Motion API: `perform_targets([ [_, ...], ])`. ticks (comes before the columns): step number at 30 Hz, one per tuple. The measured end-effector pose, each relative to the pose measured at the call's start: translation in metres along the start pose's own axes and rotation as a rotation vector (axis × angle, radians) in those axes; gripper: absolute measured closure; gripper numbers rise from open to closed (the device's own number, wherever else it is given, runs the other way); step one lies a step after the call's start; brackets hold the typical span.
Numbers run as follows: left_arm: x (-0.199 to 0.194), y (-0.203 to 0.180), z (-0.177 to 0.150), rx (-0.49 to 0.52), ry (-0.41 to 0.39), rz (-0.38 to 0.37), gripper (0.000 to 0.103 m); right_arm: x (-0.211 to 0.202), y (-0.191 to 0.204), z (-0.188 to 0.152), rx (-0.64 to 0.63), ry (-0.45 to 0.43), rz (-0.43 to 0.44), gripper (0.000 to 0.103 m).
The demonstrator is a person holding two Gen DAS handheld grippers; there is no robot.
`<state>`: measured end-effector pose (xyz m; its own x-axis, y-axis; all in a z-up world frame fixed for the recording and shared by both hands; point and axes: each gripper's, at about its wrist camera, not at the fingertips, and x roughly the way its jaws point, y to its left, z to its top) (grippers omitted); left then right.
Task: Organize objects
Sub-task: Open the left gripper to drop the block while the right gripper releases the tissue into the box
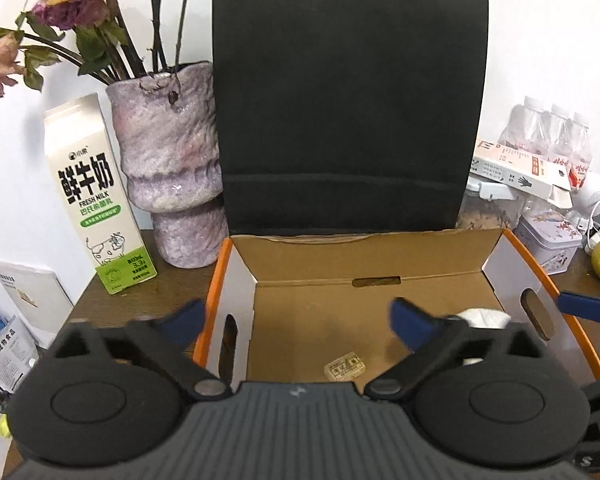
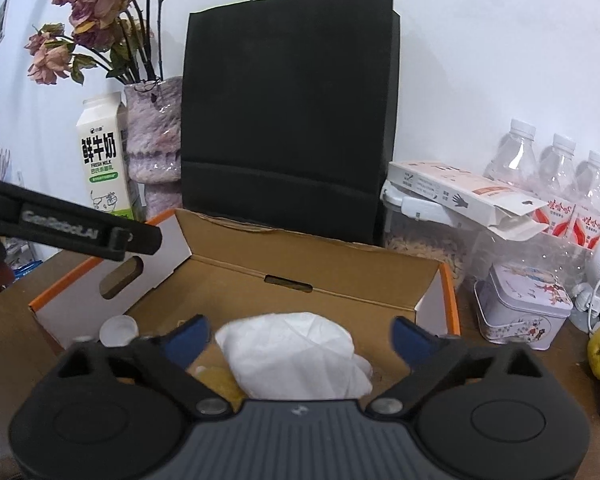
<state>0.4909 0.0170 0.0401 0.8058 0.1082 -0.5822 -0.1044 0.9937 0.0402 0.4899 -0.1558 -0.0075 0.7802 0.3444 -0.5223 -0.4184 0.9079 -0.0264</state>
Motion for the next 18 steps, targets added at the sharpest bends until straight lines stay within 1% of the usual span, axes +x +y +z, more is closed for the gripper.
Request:
perform_targets([
  [9, -0.008, 0.003, 0.000, -0.012, 0.000, -0.007, 0.000, -0.011, -0.003, -0.002, 0.006, 0.003, -0.009, 0.000],
  [18, -0.033, 0.003, 0.001, -0.012, -0.015, -0.006, 0.000, -0.033, 0.002, 0.001, 0.001, -0.012, -0.014, 0.000],
])
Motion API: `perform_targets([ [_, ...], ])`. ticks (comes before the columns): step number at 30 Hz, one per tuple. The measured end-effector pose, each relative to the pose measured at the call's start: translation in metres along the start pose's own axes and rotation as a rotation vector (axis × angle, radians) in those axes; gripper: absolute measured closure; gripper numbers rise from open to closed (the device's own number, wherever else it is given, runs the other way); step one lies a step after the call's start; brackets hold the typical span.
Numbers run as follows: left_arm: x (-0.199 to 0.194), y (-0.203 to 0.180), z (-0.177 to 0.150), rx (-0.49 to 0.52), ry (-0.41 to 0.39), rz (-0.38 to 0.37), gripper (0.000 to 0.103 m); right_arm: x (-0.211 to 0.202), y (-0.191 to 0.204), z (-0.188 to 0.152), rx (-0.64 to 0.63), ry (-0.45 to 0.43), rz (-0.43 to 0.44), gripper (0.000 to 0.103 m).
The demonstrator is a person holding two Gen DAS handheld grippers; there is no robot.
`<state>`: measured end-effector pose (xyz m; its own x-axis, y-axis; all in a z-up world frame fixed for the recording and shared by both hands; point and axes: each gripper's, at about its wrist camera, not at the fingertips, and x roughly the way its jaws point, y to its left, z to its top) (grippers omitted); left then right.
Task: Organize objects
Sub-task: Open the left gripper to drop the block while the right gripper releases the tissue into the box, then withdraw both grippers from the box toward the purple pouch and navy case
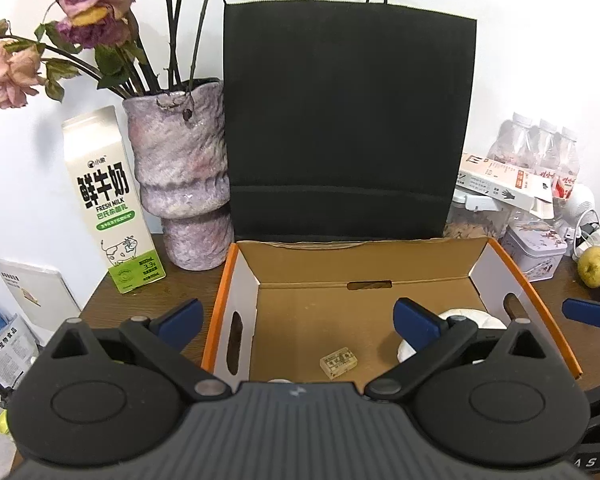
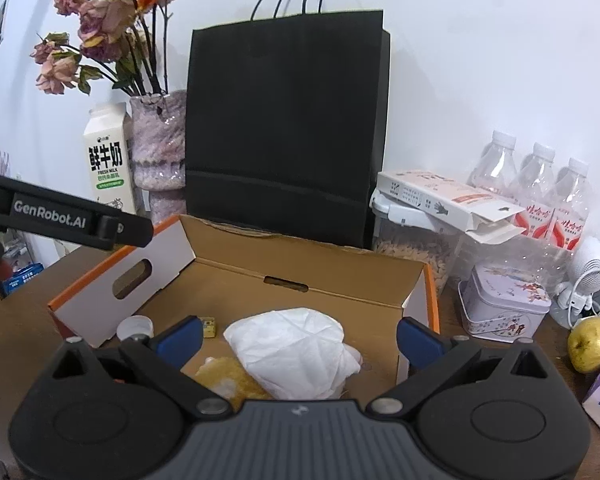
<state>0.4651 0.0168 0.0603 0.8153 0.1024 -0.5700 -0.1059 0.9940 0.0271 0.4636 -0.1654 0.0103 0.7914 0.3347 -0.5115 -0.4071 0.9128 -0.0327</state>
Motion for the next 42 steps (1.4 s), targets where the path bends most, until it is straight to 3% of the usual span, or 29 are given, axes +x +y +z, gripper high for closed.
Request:
perform_targets([
  [23, -0.088, 0.015, -0.016, -0.024, -0.047, -0.012, 0.000, -0.078, 0.035, -0.004, -0.009, -0.031, 0.012, 0.000],
  [42, -0.167, 0.059, -0.068, -0.055, -0.069, -0.001, 0.000, -0.145, 0.099, -0.030, -0.028, -0.037, 0.059, 0.000],
])
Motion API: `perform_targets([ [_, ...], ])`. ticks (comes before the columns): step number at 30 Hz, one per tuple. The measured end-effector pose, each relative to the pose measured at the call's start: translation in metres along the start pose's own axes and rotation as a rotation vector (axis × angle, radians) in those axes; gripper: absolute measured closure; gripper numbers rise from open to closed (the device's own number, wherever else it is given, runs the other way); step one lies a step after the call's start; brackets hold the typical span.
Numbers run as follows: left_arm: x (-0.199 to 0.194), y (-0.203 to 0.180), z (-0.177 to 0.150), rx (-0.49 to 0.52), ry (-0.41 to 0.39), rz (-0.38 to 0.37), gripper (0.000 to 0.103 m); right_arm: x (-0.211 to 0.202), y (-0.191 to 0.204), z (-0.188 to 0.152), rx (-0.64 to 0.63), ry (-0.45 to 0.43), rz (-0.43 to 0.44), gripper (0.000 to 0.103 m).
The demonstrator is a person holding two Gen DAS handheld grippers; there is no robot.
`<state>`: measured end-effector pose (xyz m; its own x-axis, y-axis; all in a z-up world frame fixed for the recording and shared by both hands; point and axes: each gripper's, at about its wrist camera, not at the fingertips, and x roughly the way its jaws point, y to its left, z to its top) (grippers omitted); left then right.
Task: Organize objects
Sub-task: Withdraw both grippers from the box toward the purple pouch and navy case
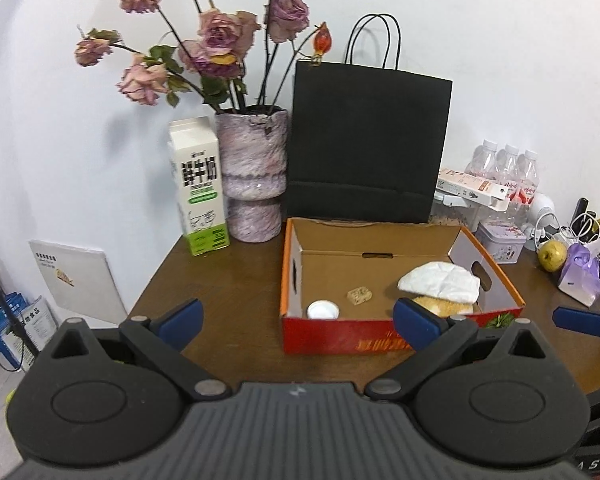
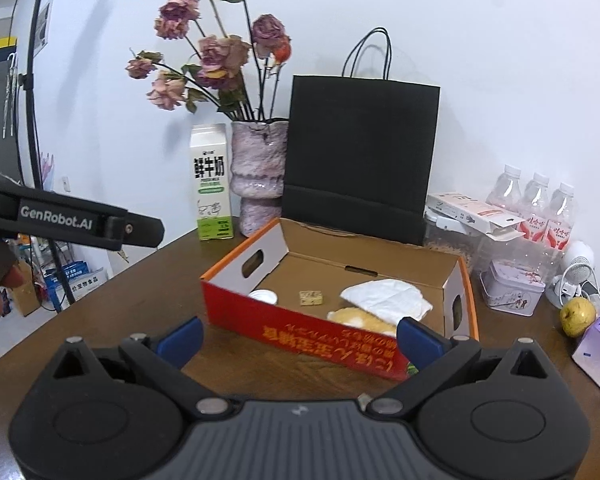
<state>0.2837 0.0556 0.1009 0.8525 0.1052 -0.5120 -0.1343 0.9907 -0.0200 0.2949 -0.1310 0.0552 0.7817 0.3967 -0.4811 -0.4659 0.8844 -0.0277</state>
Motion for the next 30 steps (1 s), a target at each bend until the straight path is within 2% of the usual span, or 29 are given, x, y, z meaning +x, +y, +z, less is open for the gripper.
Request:
perform_targets([
  [15, -0.055, 0.038, -0.046, -0.010, -0.003, -0.005, 0.000, -0.036, 0.050, -0.035, 0.012, 0.014, -0.003, 0.000],
  [30, -0.081, 0.068, -0.096, -0.023, 0.032, -0.009, 0.000, -0.046, 0.084, -0.076, 0.028, 0.073, -0.007, 0.000],
])
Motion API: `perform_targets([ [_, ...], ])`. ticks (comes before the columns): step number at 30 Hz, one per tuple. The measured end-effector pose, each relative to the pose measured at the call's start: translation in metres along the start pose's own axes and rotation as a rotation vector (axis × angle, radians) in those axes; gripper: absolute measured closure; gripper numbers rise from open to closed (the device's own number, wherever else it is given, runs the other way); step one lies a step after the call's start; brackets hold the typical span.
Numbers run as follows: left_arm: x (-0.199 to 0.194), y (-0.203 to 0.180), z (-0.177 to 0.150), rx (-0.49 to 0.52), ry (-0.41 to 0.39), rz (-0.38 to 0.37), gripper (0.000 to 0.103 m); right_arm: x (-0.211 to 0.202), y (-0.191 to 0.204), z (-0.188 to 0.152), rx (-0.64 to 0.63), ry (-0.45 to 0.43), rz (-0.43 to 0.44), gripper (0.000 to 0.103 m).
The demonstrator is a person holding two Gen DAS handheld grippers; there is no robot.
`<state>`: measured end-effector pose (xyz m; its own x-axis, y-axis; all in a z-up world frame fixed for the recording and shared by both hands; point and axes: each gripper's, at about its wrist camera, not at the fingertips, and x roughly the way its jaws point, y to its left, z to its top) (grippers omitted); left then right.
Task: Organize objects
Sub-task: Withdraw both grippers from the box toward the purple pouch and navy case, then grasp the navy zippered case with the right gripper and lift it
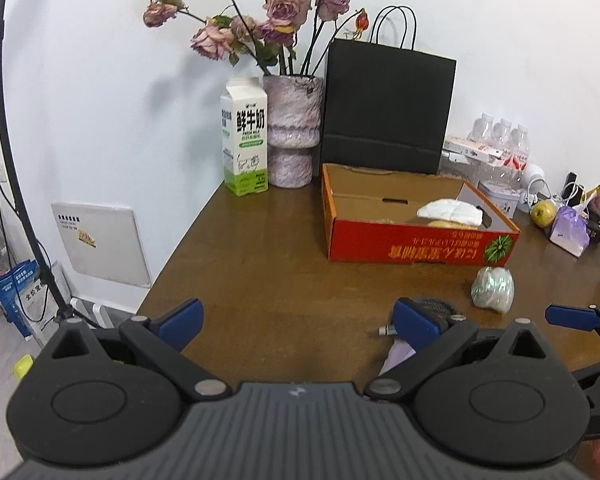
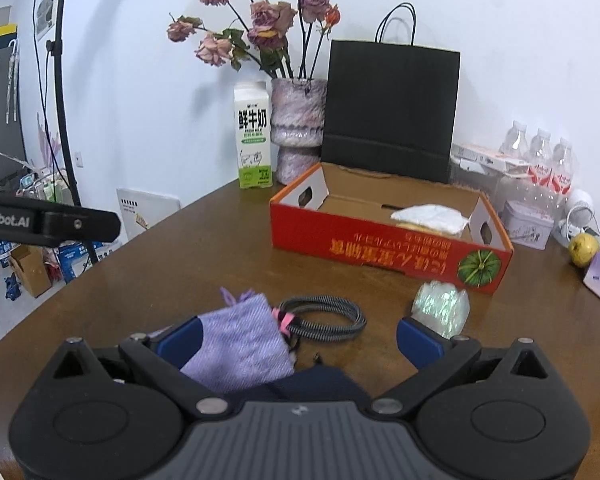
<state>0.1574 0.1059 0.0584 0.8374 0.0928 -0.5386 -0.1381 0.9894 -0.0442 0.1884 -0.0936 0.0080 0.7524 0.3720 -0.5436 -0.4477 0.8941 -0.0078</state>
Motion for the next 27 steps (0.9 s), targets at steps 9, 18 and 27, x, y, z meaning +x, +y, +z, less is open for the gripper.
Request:
perform_targets([
  [9, -0.002, 0.010, -0.023, 0.004, 0.027, -0.003, 0.000, 0.008, 0.010, -0.016, 0.008, 0.046, -0.025, 0.000],
  [18, 0.000, 0.015, -0.036, 0.000, 0.039, -0.018, 0.000, 0.029, 0.022, -0.018, 0.020, 0.125, -0.064, 0.000],
  [27, 0.007, 0.016, -0.043, -0.012, 0.063, -0.031, 0.000, 0.035, 0.020, -0.028, 0.019, 0.173, -0.071, 0.000],
])
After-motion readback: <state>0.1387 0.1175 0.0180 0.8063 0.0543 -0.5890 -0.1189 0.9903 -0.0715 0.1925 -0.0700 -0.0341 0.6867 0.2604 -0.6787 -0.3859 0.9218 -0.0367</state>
